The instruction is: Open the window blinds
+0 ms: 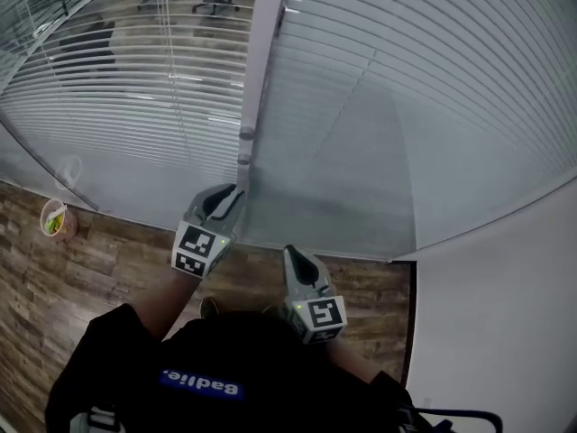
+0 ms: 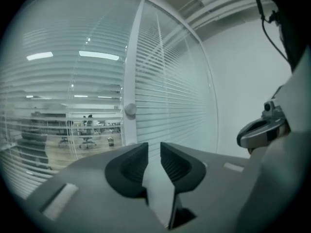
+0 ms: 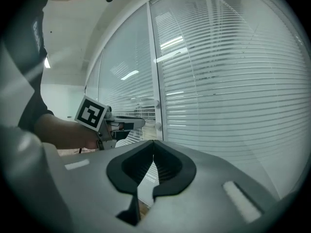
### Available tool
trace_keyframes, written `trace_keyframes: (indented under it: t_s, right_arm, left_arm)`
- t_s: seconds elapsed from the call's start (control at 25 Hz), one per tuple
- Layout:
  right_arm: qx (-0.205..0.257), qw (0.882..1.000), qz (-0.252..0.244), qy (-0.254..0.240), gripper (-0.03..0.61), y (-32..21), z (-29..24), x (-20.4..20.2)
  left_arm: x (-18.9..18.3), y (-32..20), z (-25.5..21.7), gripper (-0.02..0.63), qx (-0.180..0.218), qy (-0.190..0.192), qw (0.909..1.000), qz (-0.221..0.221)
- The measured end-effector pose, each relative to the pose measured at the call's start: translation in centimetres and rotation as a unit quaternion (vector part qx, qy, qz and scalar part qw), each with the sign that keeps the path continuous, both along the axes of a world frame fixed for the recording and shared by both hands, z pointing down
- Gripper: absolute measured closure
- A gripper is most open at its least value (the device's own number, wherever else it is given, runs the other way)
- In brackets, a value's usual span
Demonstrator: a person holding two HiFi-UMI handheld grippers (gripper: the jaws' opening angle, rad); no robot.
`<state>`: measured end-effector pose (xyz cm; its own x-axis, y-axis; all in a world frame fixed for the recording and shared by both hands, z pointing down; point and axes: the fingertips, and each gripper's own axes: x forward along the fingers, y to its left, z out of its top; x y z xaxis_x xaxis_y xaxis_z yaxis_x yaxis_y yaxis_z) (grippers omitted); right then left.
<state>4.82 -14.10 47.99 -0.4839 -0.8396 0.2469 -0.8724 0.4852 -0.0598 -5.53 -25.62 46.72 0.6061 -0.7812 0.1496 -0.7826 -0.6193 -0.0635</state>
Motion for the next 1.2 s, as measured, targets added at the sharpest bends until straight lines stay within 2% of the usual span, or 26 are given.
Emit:
trace_keyframes:
  t_s: [0.16,0.4,1.2]
  right_arm:
    - [-0.001,1.000,0.001,-0.002,0.572,-0.8,-0.3,1.6]
    - [-0.008,1.000,0.006,0.002,0.569,-1.3,0.6,3.4]
    - [-0.023,1.000,-0.001,0.018,0.566,-1.3,1.5,3.8]
  left_arm:
    - [0.9,-2.3,0.4,0.511,0.041,-0.075,0.9959,-0.026]
    - [0.9,-5.1,2.1,0.445,0.046,-0.117,0.9898,-0.066]
    - [1.0,-8.6,4.4,0.436,0.020,-0.117,0.9871,-0.107]
